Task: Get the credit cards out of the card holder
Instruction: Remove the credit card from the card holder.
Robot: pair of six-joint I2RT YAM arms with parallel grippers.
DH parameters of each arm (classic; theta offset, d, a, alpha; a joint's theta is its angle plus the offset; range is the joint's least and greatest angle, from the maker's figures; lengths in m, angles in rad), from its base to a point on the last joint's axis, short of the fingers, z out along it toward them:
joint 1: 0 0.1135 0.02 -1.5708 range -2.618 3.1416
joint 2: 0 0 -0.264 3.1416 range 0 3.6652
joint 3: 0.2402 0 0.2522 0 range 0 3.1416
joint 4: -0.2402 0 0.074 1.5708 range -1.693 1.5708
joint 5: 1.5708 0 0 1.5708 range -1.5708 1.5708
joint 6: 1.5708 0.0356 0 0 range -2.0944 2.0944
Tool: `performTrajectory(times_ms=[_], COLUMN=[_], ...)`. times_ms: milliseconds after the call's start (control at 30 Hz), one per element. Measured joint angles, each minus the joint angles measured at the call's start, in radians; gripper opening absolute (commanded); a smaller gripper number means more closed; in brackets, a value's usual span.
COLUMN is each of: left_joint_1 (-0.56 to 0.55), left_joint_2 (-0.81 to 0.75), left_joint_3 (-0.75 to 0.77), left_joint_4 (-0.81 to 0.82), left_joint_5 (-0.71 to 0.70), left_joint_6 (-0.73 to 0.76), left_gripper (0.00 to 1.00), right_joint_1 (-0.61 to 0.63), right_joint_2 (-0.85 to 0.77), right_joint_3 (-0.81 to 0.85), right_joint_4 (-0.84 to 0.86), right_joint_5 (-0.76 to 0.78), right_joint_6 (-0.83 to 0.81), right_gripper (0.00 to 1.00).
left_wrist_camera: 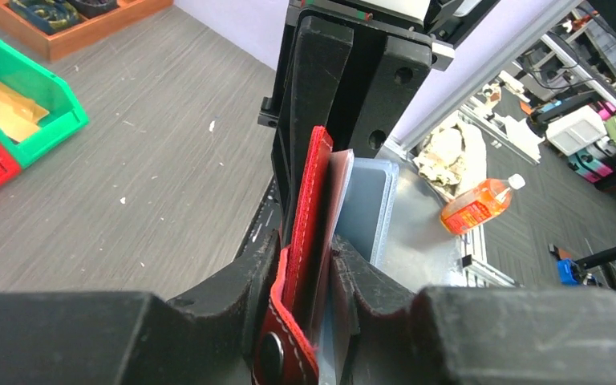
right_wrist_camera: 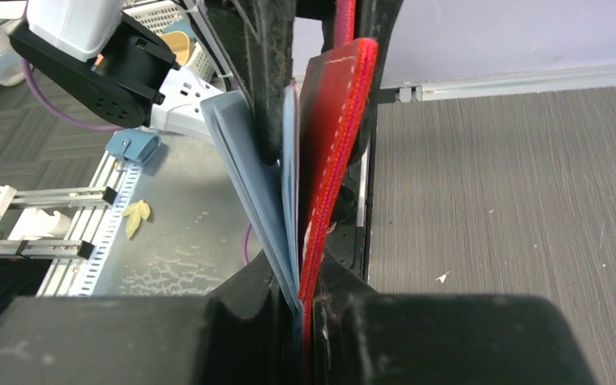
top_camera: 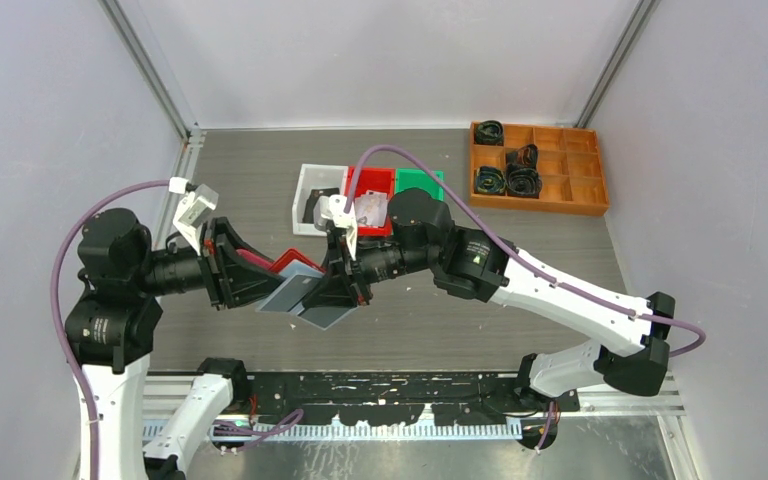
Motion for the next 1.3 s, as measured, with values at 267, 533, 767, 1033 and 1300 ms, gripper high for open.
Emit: performTrajectory(times_ms=[267, 533, 767, 1033, 1300], left_joint_1=[0.000, 0.000, 0.000, 0.000, 0.000], left_joint_2=[-0.010, 0.037, 0.026, 0.006, -0.005], left_joint_3=[0.024, 0.086, -0.006, -0.018, -0.032], left_joint_4=[0.006, 0.079, 0.052, -0.054, -0.095], left_joint_5=[-0.069, -0.012, 0.017, 0.022, 0.007], left_joint_6=[0.005, -0.124, -0.107, -0.005, 0.056], left_gripper=[0.34, 0.42, 0.49, 0.46, 0.11], right_joint_1=[-0.013, -0.026, -0.032, -0.034, -0.047], right_joint_2=[-0.010, -0.047, -0.048, 0.040, 0.104], right_joint_3=[-0.021, -0.050, -0.045, 0.064, 0.127], right_joint_4=[-0.032, -0.063, -0.079, -0.135, -0.183], right_joint_5=[0.016, 0.000, -0.026, -0.048, -0.058], right_joint_6=[0.021, 0.021, 0.020, 0.020, 0.032], right_gripper=[0.01, 0.01, 0.01, 0.01, 0.19])
